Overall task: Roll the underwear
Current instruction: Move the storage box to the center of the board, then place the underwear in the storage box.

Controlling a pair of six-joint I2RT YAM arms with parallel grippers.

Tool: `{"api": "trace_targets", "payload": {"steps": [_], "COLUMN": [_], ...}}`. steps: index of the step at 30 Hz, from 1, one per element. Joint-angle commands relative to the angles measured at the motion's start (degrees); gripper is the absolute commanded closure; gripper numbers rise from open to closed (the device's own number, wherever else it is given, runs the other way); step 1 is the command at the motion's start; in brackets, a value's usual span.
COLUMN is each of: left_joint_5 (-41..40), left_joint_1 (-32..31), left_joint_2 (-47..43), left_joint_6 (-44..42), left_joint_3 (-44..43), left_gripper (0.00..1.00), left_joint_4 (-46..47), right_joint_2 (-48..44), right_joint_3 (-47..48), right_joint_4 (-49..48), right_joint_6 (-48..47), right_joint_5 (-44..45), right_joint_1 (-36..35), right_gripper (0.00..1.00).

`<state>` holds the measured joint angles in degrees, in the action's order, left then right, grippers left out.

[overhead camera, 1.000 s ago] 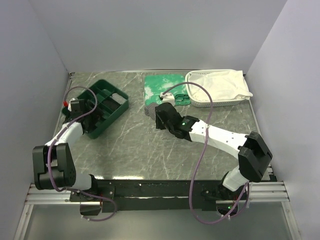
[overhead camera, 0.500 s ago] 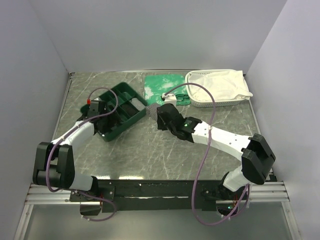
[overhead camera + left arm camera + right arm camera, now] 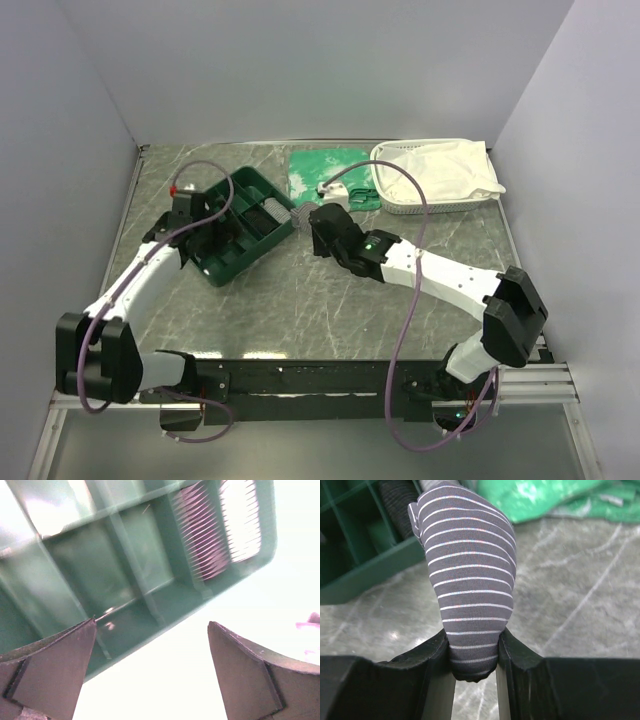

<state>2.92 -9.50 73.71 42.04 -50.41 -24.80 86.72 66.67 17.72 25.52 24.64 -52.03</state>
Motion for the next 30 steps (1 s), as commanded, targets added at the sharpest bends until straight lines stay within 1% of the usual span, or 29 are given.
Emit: {"api": "trace_targets", "payload": {"steps": [1, 3, 4, 5, 8, 9, 11, 12, 13, 15, 18, 19, 25, 30], "left_joint_5": [-2.6, -2.7, -5.3, -5.7, -5.0, -4.8, -4.1, -4.0, -3.8, -4.1, -4.1, -3.9, -3.4, -2.3], "left_joint_1": [0.0, 0.6, 1.1, 1.7, 5.7, 8.0, 9.3, 11.8, 12.4, 13.4, 14.2, 14.4, 14.9, 15.5], "left_joint_2": [-4.5, -5.4, -5.8, -6.5, -9.9, -11.6, -13.1, -14.4, -15.0, -16.4, -17.9, -18.2, -18.2, -17.8], "left_joint_6": [-0.6, -0.5, 0.0, 0.1, 0.5, 0.5, 0.4, 0.3, 0.2, 0.2, 0.5, 0.4, -0.8, -1.5], "left_joint_3": [-6.6, -7.5, -7.9, -7.8, -5.6, -5.0, -3.5, -3.1, -2.5, -2.4, -2.3, -2.4, -3.1, -2.8], "left_gripper": [0.01, 0.01, 0.00, 0.01, 0.00, 0.01, 0.01, 0.00, 0.01, 0.01, 0.01, 0.01, 0.01, 0.01], "left_joint_4": [-1.7, -3.3, -3.9, -4.6, -4.1, -4.0, -4.0, -4.1, -4.3, -5.1, -5.6, -5.7, -6.6, -6.2], "right_joint_2": [2.7, 3.9, 5.2, 6.0, 9.3, 10.2, 12.7, 13.6, 15.4, 17.4, 22.0, 24.4, 31.9, 35.4], "right_joint_3": [6.2, 8.2, 9.7, 10.5, 14.3, 15.1, 17.8, 18.7, 20.6, 22.8, 28.1, 31.2, 40.1, 43.4], "right_joint_4": [-0.7, -0.9, -0.9, -0.8, 0.1, 0.8, 1.4, 2.2, 2.7, 4.2, 7.2, 8.0, 11.5, 13.3], "right_joint_6": [-3.1, -4.8, -5.3, -6.0, -8.6, -10.0, -11.5, -12.6, -13.1, -15.0, -17.4, -18.0, -21.5, -23.5], "right_joint_5": [1.7, 0.6, -0.7, -1.4, -3.1, -3.5, -5.5, -5.7, -5.9, -6.2, -5.7, -5.4, -2.5, -1.2], "right_joint_1": [-1.3, -1.6, -1.9, -1.9, -2.7, -2.9, -3.3, -3.3, -3.5, -4.0, -4.5, -4.7, -6.1, -6.5], "right_gripper": [1.00, 1.00, 1.00, 1.00, 1.00, 1.00, 1.00, 1.00, 1.00, 1.00, 1.00, 1.00, 1.00, 1.00]}}
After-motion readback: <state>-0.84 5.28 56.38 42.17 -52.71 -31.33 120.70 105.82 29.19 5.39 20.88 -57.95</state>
